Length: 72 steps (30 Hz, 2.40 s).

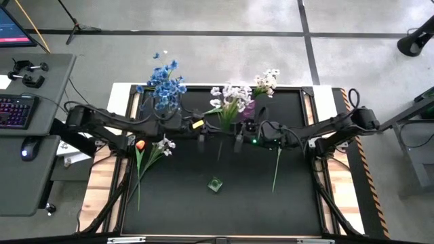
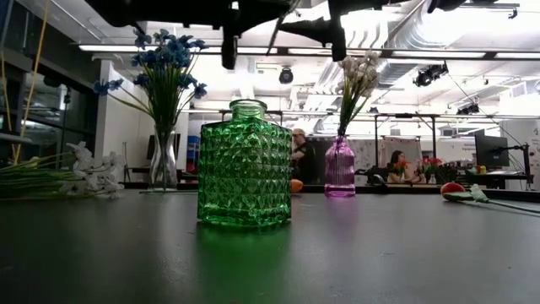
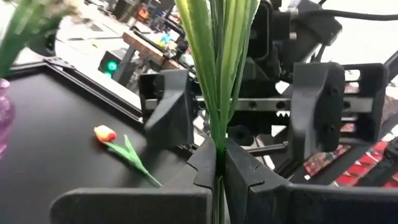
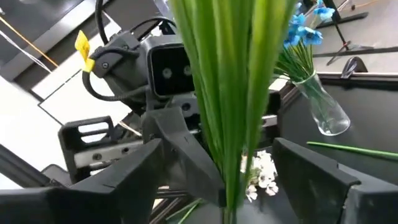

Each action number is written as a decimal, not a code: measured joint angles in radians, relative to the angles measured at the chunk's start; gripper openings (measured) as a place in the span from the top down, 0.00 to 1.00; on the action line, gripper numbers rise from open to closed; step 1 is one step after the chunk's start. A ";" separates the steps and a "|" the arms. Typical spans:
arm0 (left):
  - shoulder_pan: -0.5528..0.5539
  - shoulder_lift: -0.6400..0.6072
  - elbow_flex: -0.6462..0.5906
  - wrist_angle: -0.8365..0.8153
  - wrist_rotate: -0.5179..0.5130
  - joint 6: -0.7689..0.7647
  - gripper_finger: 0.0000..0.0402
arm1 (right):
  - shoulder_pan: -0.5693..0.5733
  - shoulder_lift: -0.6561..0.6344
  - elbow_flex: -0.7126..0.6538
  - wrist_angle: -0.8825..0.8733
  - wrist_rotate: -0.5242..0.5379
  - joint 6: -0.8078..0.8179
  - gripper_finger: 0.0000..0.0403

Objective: Sort flowers into vase by color
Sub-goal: Put the top white flowers into the pink vase

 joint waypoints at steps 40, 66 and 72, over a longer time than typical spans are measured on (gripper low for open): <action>0.010 -0.499 -0.202 -0.450 -0.056 0.156 0.69 | 0.029 -0.515 -0.143 -0.511 0.518 -0.275 1.00; -0.019 -0.577 -0.376 -0.180 -0.185 0.009 0.70 | -0.432 0.060 0.432 -0.782 0.149 -0.884 1.00; -0.019 -0.577 -0.376 -0.180 -0.185 0.007 0.70 | -0.451 0.144 0.537 -0.978 0.147 -0.815 1.00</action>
